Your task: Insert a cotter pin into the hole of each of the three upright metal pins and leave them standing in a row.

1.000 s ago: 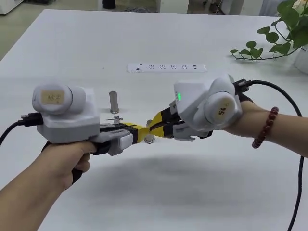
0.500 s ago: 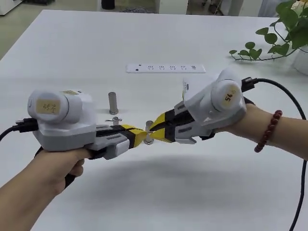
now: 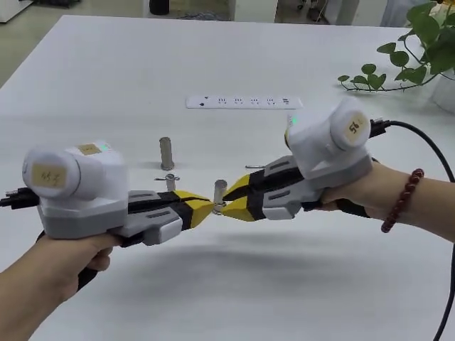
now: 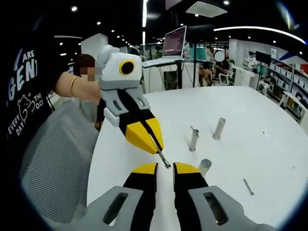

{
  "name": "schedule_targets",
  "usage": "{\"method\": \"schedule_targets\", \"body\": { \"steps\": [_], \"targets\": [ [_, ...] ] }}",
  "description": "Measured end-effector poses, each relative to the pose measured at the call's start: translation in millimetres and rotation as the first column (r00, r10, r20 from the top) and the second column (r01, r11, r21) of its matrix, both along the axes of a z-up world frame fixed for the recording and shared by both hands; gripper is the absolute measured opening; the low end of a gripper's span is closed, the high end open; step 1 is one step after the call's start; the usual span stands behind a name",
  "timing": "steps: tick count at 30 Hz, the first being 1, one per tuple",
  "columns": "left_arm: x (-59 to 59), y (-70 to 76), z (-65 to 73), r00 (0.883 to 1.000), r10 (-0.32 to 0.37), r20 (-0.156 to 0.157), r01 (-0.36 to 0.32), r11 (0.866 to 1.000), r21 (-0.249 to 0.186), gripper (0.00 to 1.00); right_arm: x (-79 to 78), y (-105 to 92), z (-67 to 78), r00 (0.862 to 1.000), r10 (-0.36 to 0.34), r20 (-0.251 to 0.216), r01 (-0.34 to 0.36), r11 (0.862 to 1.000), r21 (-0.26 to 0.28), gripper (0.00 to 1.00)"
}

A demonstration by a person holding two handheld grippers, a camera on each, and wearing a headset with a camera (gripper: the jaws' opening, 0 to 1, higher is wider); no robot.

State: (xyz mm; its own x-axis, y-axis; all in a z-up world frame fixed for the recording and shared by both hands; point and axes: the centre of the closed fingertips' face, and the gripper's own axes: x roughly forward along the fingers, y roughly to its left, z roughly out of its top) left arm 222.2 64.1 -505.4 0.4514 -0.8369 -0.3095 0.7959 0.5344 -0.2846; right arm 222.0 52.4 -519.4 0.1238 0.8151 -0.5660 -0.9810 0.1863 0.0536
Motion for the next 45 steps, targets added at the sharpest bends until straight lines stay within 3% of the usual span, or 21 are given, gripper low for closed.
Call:
{"method": "schedule_targets", "body": {
  "steps": [5, 8, 15, 23, 30, 36, 41, 45],
  "targets": [
    [-5.3, -1.5, 10.2, 0.999, -0.037, 0.027, 0.038, 0.998, -0.046, 0.0, -5.6, 2.2, 5.7, 0.999, -0.006, -0.052, 0.008, 0.999, 0.051, 0.07],
    [-8.5, -3.4, 12.6, 0.998, -0.056, 0.034, 0.058, 0.997, -0.053, 0.0, -9.6, 4.0, 8.2, 0.998, 0.004, -0.058, 0.0, 0.998, 0.063, 0.07],
    [-14.3, -7.5, 14.6, 0.995, -0.094, 0.046, 0.097, 0.993, -0.061, 0.0, -22.5, 8.1, 9.3, 0.997, 0.064, -0.047, -0.061, 0.997, 0.049, 0.06],
    [-21.0, -9.8, 12.8, 0.992, -0.123, 0.036, 0.125, 0.989, -0.073, 0.0, -27.7, 8.7, 6.5, 0.994, 0.098, -0.043, -0.096, 0.995, 0.031, 0.01],
    [-23.2, -10.6, 9.8, 0.991, -0.133, 0.025, 0.135, 0.988, -0.072, 0.0, -28.6, 5.6, 2.9, 0.988, 0.152, 0.008, -0.152, 0.988, -0.029, 0.0],
    [-24.0, -12.7, 6.0, 0.99, -0.142, 0.026, 0.143, 0.988, -0.054, 0.0, -31.1, 4.2, -1.8, 0.974, 0.215, 0.067, -0.207, 0.972, -0.111, 0.0],
    [-24.4, -14.4, 2.5, 0.989, -0.148, 0.025, 0.149, 0.988, -0.038, 0.0, -29.5, 0.6, -7.6, 0.96, 0.262, 0.095, -0.244, 0.954, -0.172, 0.0],
    [-22.0, -15.3, -0.3, 0.989, -0.141, 0.035, 0.142, 0.99, -0.017, 0.0, -26.2, 0.1, -11.8, 0.957, 0.271, 0.1, -0.248, 0.949, -0.197, 0.0]
  ]
}}
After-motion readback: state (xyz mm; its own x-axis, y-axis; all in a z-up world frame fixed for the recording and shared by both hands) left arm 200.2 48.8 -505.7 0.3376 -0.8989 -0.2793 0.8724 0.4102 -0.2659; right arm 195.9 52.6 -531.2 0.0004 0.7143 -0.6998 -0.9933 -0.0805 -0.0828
